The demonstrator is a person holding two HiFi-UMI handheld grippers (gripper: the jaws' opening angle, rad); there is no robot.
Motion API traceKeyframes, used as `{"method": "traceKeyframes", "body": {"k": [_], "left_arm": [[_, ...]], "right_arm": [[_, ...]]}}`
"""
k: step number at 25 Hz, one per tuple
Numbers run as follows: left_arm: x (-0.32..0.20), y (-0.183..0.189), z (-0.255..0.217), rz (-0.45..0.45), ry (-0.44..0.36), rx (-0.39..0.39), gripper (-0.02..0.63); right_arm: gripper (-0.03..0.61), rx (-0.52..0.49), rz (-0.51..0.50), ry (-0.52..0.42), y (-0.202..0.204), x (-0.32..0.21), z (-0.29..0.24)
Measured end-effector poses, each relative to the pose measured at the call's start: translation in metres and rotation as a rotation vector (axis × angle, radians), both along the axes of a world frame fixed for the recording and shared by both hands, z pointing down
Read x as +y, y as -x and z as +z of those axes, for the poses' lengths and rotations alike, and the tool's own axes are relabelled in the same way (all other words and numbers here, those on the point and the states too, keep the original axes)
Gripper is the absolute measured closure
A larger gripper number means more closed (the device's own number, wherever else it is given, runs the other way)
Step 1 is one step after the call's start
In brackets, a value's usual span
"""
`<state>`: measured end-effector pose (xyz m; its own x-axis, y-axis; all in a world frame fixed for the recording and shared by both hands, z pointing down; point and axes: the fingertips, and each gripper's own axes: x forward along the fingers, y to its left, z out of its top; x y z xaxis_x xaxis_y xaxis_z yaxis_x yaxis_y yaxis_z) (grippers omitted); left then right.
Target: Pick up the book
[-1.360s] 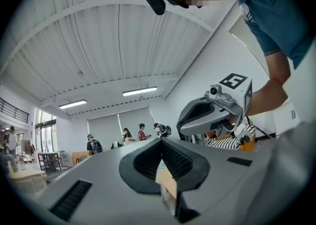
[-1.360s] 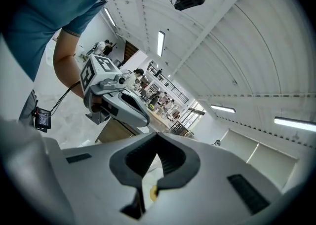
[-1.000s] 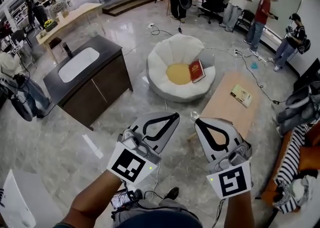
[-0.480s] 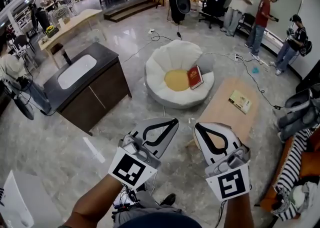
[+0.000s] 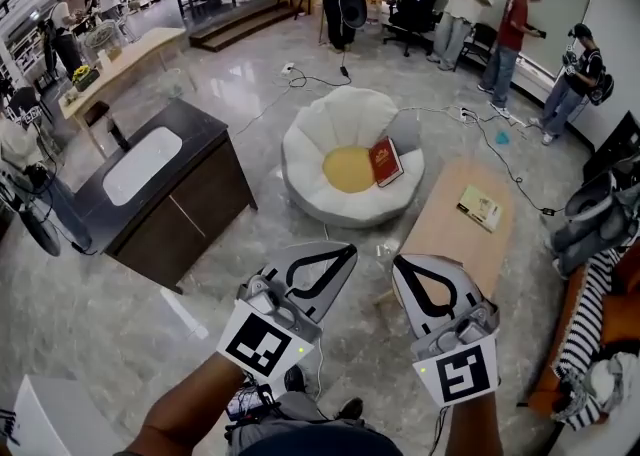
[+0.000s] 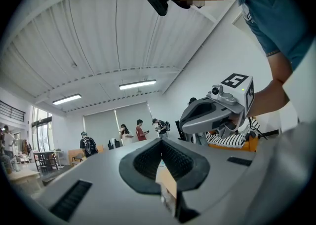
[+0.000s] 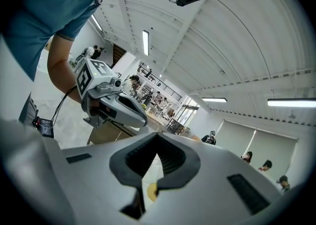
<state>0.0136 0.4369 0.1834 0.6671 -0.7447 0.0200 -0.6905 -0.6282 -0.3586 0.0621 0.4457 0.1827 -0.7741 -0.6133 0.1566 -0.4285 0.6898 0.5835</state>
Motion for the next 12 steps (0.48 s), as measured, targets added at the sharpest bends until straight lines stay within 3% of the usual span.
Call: {"method": "traceKeyframes", "body": {"k": [12], "left_arm": [[-0.05, 0.079, 0.002, 0.069, -0.008, 0.01, 0.609]], "right_arm": [[0.566, -0.019, 0.074, -0.004, 0.079, -0.051, 0.0]]}}
